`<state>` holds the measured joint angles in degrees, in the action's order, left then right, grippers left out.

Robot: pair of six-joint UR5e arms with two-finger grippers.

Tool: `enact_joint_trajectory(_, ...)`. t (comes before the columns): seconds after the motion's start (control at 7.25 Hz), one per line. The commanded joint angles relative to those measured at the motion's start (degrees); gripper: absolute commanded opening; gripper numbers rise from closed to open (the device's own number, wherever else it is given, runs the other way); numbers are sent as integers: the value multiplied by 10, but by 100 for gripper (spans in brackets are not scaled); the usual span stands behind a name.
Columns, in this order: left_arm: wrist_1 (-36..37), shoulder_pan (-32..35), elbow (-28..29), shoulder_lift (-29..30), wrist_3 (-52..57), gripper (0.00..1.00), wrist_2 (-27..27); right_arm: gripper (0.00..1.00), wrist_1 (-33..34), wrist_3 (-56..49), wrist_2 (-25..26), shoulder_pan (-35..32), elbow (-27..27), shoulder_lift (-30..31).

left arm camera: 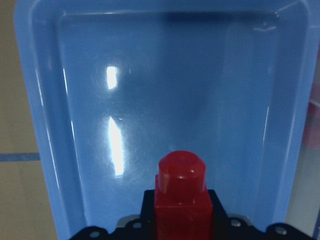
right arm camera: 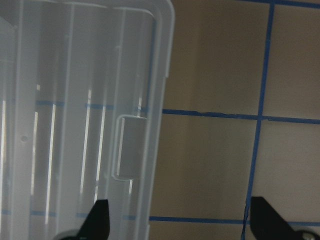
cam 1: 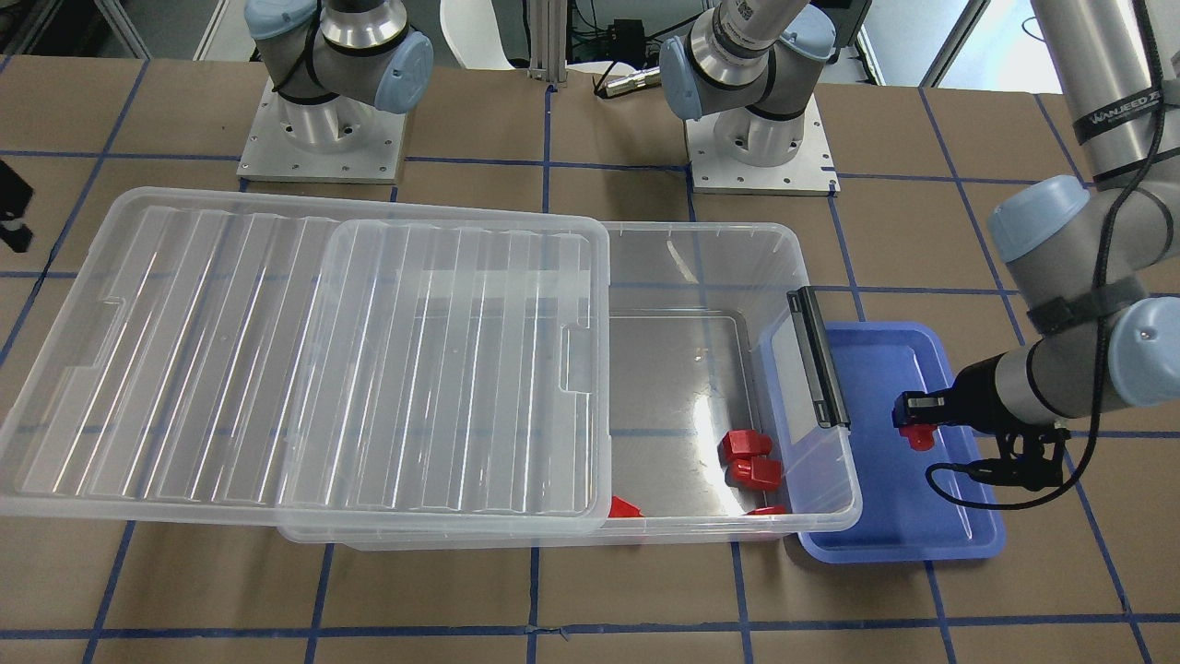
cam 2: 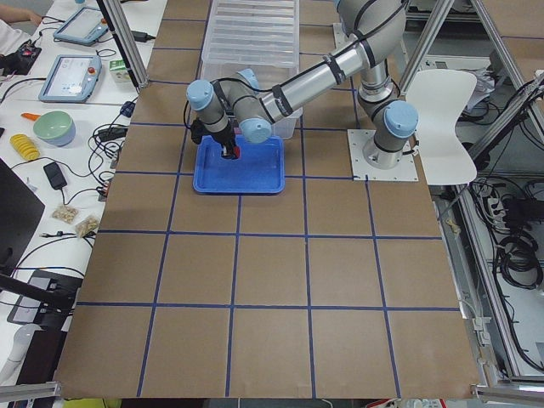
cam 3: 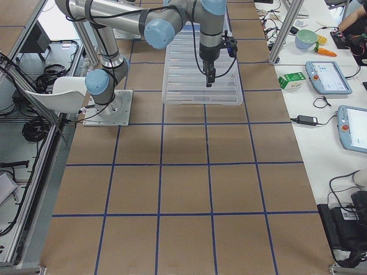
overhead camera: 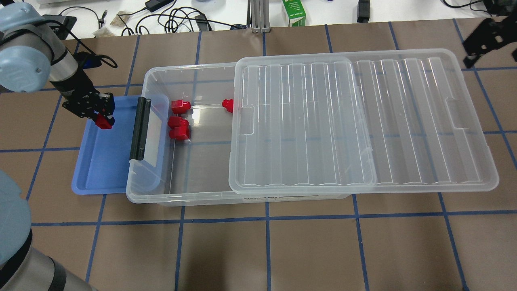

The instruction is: Place red block in blue tray from box

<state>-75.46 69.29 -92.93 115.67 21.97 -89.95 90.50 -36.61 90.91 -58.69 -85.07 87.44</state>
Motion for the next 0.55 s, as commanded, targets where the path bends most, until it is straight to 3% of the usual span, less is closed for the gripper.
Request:
enact_joint_trajectory(0.0, 16, -1, -24, 12, 21, 0, -1, 100, 39, -86, -6, 69, -43, -23)
enact_joint_trajectory(0.28, 17, -2, -30, 18, 26, 0, -1, 100, 147, -86, -5, 68, -138, -32)
enact_joint_trajectory(0.41, 17, -3, -29, 23, 37, 0, -9, 100, 165, -82, -6, 64, -154, -38)
